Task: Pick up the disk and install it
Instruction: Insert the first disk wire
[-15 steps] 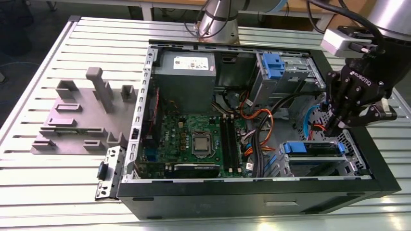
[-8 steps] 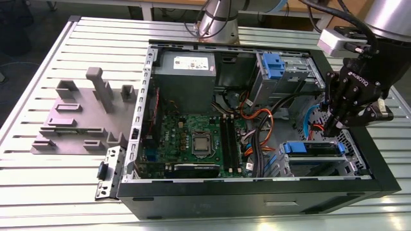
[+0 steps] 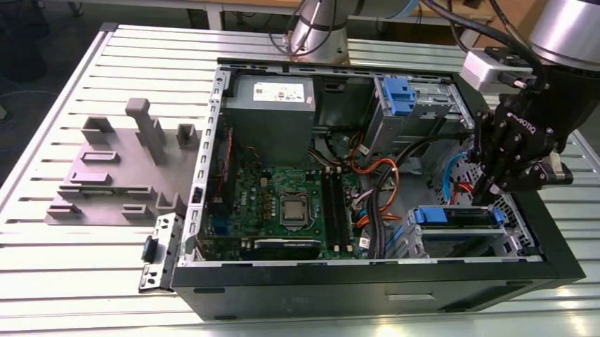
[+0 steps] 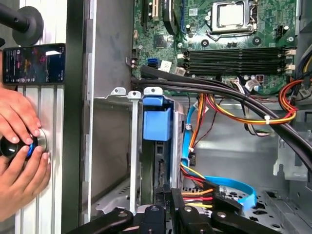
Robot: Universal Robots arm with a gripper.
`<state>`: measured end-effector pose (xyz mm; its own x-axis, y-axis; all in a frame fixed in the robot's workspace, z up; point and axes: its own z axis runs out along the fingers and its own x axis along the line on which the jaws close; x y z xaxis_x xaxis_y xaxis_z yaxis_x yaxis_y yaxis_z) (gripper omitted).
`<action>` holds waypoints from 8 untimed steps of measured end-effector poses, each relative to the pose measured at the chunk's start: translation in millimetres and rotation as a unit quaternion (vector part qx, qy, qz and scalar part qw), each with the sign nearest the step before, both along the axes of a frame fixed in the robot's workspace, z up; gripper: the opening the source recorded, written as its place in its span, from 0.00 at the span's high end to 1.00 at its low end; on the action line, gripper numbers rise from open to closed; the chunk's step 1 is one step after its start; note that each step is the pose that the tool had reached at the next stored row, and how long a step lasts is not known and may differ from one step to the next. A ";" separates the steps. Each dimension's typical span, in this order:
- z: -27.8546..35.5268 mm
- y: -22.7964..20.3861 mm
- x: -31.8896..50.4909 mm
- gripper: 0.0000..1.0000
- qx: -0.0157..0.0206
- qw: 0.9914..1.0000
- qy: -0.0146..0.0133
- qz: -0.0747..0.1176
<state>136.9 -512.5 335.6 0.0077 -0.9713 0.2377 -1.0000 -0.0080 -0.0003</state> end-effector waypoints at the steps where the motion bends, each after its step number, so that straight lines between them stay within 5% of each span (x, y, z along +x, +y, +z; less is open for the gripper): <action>1: -0.8 -0.6 -1.4 0.83 0.000 1.000 -0.001 0.000; 4: -2.6 -2.5 -3.8 0.83 0.003 1.000 -0.004 0.000; 8: -4.8 -7.8 -4.7 0.83 0.012 1.000 -0.005 0.000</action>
<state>132.2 -520.4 330.8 0.0052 -0.9766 0.2152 -0.9999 -0.0076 -0.0103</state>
